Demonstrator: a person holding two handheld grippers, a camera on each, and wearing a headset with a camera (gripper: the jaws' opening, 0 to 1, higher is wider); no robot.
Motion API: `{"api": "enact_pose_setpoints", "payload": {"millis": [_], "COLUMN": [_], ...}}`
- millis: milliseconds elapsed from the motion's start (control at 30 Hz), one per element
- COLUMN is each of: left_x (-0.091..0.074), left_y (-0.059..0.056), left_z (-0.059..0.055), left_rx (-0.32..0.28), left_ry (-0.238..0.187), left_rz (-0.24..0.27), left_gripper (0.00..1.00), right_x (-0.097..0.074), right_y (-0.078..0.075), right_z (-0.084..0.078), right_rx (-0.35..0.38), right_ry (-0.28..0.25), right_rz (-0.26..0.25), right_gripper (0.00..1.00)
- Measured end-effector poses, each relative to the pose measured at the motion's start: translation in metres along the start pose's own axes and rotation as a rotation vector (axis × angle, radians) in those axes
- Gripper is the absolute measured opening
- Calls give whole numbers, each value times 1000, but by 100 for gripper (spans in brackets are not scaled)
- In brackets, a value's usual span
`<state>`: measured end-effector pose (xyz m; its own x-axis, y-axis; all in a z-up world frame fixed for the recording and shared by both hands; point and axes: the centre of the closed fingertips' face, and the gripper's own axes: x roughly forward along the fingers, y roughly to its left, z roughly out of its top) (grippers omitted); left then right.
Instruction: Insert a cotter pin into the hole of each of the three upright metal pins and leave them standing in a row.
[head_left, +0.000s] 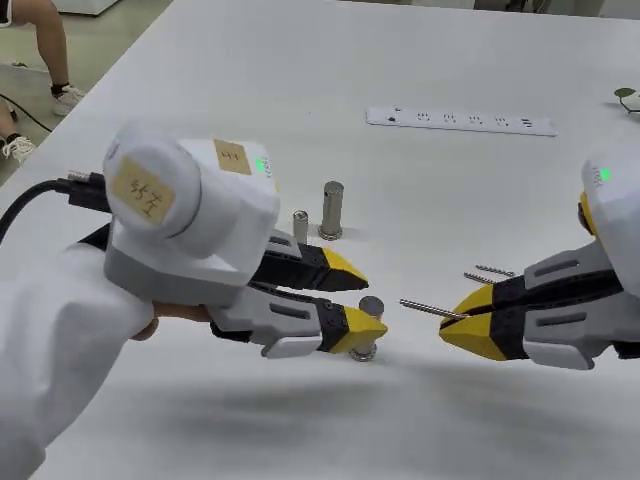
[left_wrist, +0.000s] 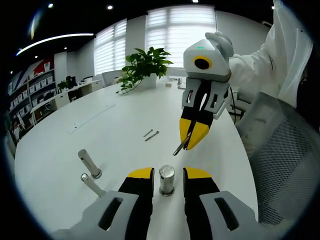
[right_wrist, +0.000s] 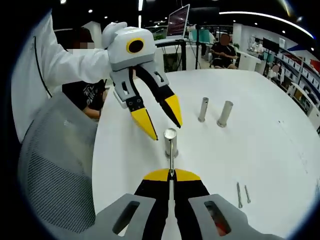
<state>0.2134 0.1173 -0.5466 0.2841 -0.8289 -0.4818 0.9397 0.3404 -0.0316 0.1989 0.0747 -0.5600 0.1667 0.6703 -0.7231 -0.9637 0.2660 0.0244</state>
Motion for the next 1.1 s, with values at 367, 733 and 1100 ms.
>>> {"api": "enact_pose_setpoints", "payload": {"millis": [367,733,1100], "left_x": [0,0,0], "left_y": [2,3,1], "left_z": [-4,-6,-7], "left_rx": [-10,-5,12], "left_ry": [-6,10,26], "left_rz": [-5,-3,-6], "left_gripper": [10,10,10], "right_x": [10,20,27], "right_y": [2,1,5], "right_z": [-3,2,6], "right_rx": [-42,-76,-162], "right_ry": [57,57,60], "right_rz": [15,-8,15], "right_gripper": [0,0,0]}}
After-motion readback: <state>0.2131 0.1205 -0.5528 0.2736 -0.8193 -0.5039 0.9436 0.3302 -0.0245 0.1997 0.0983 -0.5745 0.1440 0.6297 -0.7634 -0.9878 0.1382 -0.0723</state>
